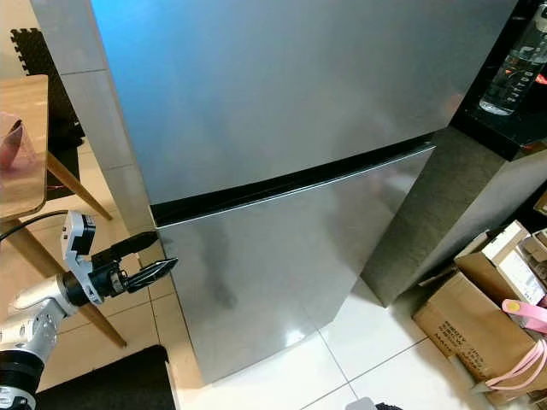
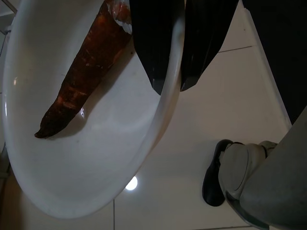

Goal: Restocking fridge

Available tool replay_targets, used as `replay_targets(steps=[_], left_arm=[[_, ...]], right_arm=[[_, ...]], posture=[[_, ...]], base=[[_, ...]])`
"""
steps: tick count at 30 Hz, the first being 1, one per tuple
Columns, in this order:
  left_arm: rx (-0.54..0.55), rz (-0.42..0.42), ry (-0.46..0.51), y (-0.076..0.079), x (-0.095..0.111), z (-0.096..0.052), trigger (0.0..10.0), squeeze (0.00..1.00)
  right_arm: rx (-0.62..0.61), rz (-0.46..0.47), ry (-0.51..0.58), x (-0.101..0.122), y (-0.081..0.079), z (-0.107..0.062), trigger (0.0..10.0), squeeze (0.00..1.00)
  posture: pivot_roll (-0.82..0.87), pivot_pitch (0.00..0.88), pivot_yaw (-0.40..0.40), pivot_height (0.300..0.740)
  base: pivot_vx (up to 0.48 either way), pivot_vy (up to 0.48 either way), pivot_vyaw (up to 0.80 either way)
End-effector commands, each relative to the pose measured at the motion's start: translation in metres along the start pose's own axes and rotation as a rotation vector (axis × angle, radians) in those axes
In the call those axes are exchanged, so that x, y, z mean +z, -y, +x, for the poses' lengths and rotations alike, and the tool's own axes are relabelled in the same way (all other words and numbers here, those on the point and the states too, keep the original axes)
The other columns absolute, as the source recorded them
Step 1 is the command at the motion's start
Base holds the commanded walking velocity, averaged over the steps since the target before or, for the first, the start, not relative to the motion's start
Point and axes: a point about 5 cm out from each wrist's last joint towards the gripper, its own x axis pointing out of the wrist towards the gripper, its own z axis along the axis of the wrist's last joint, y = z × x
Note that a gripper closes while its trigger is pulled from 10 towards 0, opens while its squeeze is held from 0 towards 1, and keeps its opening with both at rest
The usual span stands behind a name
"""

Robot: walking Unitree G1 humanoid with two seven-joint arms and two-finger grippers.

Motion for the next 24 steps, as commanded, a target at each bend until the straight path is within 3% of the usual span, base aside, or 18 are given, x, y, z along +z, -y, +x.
replay_targets(steps=[1,5,16,24], left_arm=[[-0.204,-0.034,-0.048,0.024,-0.014,0.025,10.0,0.0],[-0.231,-0.039,-0.061,0.028,-0.017,0.027,10.0,0.0],[-0.384,-0.116,-0.082,0.059,-0.033,0.043,10.0,0.0],[-0.346,-0.181,-0.122,0.061,-0.051,0.039,10.0,0.0]], right_arm=[[-0.003,-0.002,-0.01,-0.003,0.0,0.0,10.0,0.0],[-0.002,-0.001,-0.009,-0.003,0.0,0.0,10.0,0.0],[-0.001,0.001,-0.006,-0.002,0.0,0.0,10.0,0.0],[-0.002,0.006,-0.01,-0.003,0.0,0.0,10.0,0.0]], posture=[[-0.03,0.02,-0.037,0.74],[-0.03,0.02,-0.038,0.74],[-0.03,0.022,-0.036,0.74],[-0.03,0.026,-0.035,0.74]], base=[[0.0,0.0,0.0],[0.0,0.0,0.0],[0.0,0.0,0.0],[0.0,0.0,0.0]])
